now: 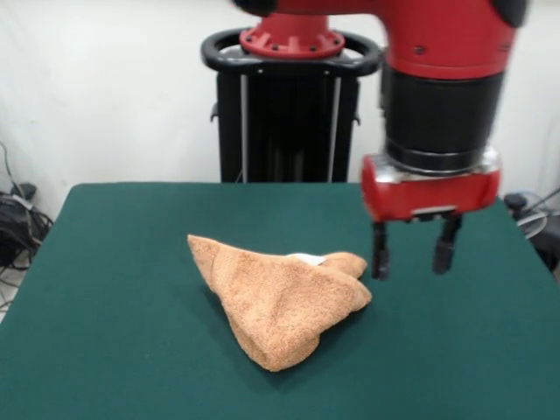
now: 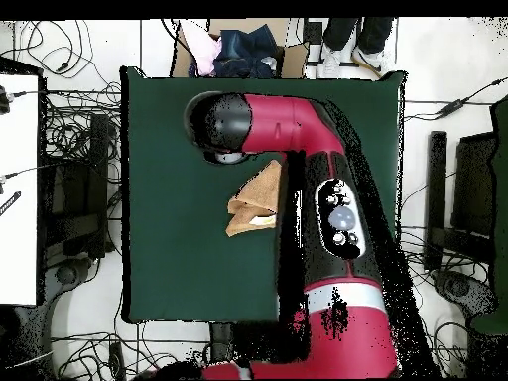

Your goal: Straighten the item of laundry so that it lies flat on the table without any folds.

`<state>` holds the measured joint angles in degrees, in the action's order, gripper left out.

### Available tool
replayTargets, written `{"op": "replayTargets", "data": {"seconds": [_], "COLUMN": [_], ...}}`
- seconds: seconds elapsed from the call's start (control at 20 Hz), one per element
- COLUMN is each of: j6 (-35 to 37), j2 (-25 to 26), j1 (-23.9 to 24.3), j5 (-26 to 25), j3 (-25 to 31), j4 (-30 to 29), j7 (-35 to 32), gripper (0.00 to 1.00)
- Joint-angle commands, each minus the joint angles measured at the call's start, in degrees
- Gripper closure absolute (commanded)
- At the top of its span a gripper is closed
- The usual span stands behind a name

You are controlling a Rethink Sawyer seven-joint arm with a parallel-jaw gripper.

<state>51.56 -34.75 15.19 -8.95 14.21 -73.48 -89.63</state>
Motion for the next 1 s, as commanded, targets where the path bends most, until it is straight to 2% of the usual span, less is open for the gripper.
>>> {"op": "replayTargets", "data": {"seconds": [0.05, 0.4, 0.5, 0.85, 1.0], "j6": [4.53, 2.88, -0.38, -4.15, -3.16], "j2": [-0.61, -0.99, -0.64, -0.76, -1.09], "j1": [5.15, 6.5, 5.81, 3.45, 2.14], "j5": [-4.59, -6.37, -6.22, -5.67, -5.53], "j3": [5.99, 7.4, 7.69, 6.25, 5.3], "j4": [-3.35, -4.92, -6.13, -8.56, -9.58], "j7": [16.62, 16.38, 14.19, 7.66, 6.07], "gripper": [0.0, 0.0, 0.0, 0.0, 0.0]}}
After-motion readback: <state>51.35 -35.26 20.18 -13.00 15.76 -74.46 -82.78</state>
